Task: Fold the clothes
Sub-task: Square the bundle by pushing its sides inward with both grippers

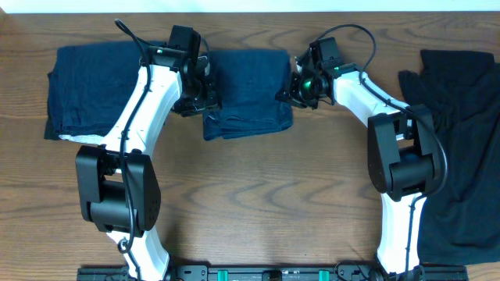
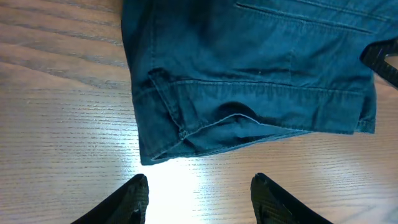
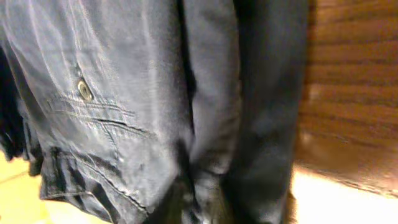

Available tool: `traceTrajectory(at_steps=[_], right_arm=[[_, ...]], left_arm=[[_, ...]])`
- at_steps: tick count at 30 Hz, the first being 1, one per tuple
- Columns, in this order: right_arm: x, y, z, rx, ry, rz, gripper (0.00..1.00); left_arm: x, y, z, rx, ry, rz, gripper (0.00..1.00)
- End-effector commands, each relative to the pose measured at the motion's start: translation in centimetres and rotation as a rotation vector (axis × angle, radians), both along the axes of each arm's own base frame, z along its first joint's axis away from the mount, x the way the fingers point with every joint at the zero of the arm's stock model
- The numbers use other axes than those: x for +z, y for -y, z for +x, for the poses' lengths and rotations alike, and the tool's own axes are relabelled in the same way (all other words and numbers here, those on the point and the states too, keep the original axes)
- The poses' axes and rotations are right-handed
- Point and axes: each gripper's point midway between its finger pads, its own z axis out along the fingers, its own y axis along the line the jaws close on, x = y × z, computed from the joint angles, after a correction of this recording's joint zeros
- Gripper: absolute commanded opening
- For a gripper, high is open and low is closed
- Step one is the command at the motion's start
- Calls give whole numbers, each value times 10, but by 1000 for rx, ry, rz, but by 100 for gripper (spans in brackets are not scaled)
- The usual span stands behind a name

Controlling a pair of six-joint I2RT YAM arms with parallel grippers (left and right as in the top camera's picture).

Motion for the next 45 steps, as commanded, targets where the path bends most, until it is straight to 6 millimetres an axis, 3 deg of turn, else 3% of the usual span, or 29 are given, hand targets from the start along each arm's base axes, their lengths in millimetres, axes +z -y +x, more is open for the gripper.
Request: traceTrajectory(at_steps=[1,11,16,20,24,26,38,45], right_arm=[[-1,-9,-3,18,-1,9,1],[25,-13,3,47,17,136,1],[26,-7,6,35,21,136,1],[26,-6,7,35,24,134,1],[24,-5,8,29,27,121,1],[24,-5,7,30,27,121,1],[24,-5,7,30,27,121,1],[24,-5,7,30,24,120,1]], left_arm=[[-7,-1,-3,6,-24,9,55],[-11,-2,-1,7,-27,10,55],[-32,-13,-7,33,-69,17,53],[-48,-28,-18,75,-127,6,30],[-51,-23,-27,88,-169,-80,11],[-52,-20,-30,87,-182,-103,7],[-84,-7,-33,146,-164,-197,6],[-88,-7,-26,168,-135,-200,6]])
